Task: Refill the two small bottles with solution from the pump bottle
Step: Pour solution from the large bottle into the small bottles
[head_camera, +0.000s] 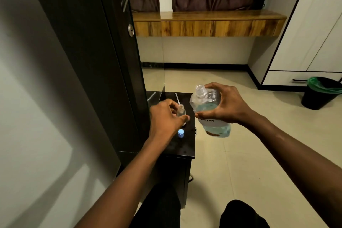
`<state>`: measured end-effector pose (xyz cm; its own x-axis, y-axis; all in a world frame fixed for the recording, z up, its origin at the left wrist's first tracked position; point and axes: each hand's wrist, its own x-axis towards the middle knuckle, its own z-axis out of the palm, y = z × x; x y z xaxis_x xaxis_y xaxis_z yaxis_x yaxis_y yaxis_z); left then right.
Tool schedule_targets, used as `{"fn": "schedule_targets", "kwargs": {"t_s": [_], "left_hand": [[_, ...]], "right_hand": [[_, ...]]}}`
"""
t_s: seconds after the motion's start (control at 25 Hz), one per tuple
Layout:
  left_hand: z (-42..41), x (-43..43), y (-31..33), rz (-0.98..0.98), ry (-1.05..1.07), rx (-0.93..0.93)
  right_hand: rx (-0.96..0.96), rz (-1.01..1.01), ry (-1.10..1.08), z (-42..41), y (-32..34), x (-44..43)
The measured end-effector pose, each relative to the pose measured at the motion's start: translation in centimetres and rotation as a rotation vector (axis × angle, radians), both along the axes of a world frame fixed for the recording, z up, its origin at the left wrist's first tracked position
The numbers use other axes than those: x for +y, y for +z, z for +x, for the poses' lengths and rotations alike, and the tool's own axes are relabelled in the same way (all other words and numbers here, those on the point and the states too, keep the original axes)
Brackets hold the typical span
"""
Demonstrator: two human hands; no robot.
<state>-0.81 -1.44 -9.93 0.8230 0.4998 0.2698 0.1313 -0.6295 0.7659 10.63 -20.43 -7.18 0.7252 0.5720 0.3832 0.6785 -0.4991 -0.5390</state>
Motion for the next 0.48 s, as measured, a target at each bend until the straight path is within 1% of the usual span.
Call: {"fn": "schedule_targets", "kwargs": {"t_s": [0.12, 0.24, 0.4, 0.48], "left_hand": [[-0.2, 0.3, 1.2, 0.041, -0.015, -0.08], [-0.5, 0.1, 1.6, 0.108, -0.023, -0.147], [-0.9, -0.3, 2.0, 0.063, -0.068, -0.197], [-1.0, -0.4, 1.8, 0.032, -0.098, -0.223]], "right_hand": [[-0.071, -0.062, 0.038, -0.2, 1.1, -0.2], [-0.182, -0.175, 0.042, -0.9, 2.0, 0.0], [-0.299, -0.356, 0.023, -1.3, 2.9, 0.1], [-0.343, -0.415, 0.009, -1.4, 3.1, 0.1]]}}
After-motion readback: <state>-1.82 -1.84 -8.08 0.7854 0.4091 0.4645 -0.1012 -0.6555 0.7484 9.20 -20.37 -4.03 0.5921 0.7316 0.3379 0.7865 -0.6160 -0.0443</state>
